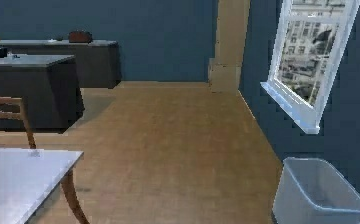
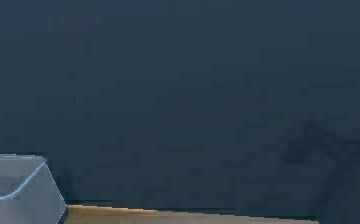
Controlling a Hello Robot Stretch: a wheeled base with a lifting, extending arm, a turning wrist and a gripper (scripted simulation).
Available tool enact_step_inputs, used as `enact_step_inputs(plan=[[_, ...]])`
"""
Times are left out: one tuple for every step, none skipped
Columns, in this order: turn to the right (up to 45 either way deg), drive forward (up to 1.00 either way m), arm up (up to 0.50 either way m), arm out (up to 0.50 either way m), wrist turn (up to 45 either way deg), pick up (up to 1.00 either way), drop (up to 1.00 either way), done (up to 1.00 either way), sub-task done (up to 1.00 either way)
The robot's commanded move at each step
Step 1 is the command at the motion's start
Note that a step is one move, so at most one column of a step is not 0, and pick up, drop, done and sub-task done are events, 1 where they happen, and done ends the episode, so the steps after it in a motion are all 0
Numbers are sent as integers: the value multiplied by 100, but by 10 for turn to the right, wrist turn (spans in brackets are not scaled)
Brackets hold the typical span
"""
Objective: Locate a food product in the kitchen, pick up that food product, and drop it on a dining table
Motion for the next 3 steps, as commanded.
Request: enact_step_inputs(plan=[[240, 0, 0, 0, 0, 0, 0, 0, 0], [0, 60, 0, 0, 0, 0, 0, 0, 0], [-420, 0, 0, 0, 0, 0, 0, 0, 0]])
